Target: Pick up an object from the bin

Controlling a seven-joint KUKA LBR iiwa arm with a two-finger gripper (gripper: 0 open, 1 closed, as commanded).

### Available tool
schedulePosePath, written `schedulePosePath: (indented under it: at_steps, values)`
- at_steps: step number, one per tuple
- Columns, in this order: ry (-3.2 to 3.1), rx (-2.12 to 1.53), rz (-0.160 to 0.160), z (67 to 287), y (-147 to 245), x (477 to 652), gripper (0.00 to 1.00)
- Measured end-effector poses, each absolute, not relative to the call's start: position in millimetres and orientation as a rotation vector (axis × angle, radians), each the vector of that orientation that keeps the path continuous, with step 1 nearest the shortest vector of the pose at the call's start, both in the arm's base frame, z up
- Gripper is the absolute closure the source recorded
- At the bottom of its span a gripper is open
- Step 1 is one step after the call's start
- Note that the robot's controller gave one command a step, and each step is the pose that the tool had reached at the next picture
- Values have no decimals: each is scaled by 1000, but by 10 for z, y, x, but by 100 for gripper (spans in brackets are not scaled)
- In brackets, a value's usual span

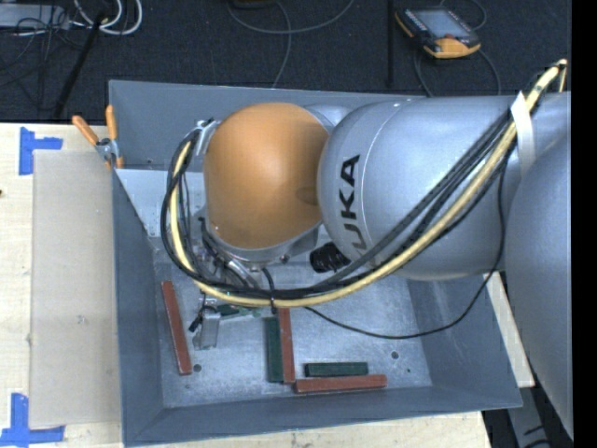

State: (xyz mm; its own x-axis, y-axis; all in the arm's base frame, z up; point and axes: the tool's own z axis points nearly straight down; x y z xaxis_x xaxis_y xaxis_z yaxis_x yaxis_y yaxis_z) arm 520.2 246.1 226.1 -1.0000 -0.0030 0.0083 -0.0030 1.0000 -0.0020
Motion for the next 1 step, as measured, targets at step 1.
schedulePosePath:
  at_steps: [1]
  values:
    - [-3131,85,10,1343,1523,5135,0]
